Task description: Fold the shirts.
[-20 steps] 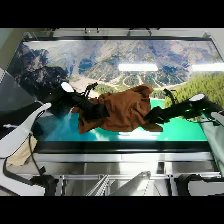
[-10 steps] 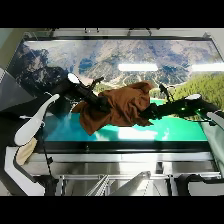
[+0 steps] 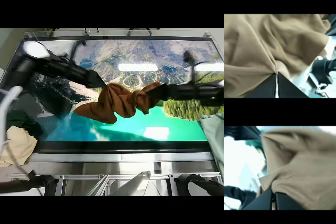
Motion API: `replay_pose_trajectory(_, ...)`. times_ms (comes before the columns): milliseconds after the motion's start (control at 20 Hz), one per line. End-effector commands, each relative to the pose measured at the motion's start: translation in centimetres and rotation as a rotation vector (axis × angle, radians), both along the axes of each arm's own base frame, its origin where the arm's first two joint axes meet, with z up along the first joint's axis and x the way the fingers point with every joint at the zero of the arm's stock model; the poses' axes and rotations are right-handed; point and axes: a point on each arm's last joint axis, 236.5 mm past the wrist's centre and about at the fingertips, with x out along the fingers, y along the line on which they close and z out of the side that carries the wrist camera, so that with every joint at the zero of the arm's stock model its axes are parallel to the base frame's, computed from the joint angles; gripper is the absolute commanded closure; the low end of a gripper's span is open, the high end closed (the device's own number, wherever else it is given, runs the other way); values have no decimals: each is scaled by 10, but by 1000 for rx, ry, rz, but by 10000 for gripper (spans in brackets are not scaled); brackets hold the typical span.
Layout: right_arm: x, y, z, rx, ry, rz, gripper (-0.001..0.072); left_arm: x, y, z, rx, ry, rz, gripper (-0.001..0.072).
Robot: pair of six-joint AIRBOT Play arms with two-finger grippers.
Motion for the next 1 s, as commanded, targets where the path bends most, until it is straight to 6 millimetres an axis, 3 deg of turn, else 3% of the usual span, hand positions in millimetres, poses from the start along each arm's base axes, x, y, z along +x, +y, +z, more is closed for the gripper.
replay_pose_trajectory(0,-37,-4,121,15,-381,-70,693,-31,32,104,-83,-243,71,696)
replay_pose_trajectory(100,-45,-23,174,-53,-581,-210,693,-53,61,171,-161,-403,166,690)
replay_pose_trajectory(200,-50,-42,212,-115,-729,-342,693,-71,96,215,-173,-550,286,688)
replay_pose_trajectory(300,-49,-54,236,-145,-834,-428,693,-81,120,231,-143,-627,362,688)
replay_pose_trajectory(350,-44,-58,238,-148,-840,-453,694,-81,128,232,-126,-645,381,688)
replay_pose_trajectory(450,-19,-64,221,-158,-779,-461,693,-66,140,222,-111,-614,410,687)
replay_pose_trajectory(550,16,-63,187,-152,-656,-426,693,-44,140,190,-101,-491,364,687)
replay_pose_trajectory(700,75,-43,111,-147,-447,-342,693,1,124,109,-107,-220,266,687)
replay_pose_trajectory(850,130,-26,1,-163,-189,-281,692,45,115,3,-108,74,236,684)
replay_pose_trajectory(900,147,-29,-35,-173,-115,-294,617,59,117,-29,-104,130,230,479)
replay_pose_trajectory(950,164,-36,-69,-173,-42,-326,373,74,122,-55,-110,190,246,282)
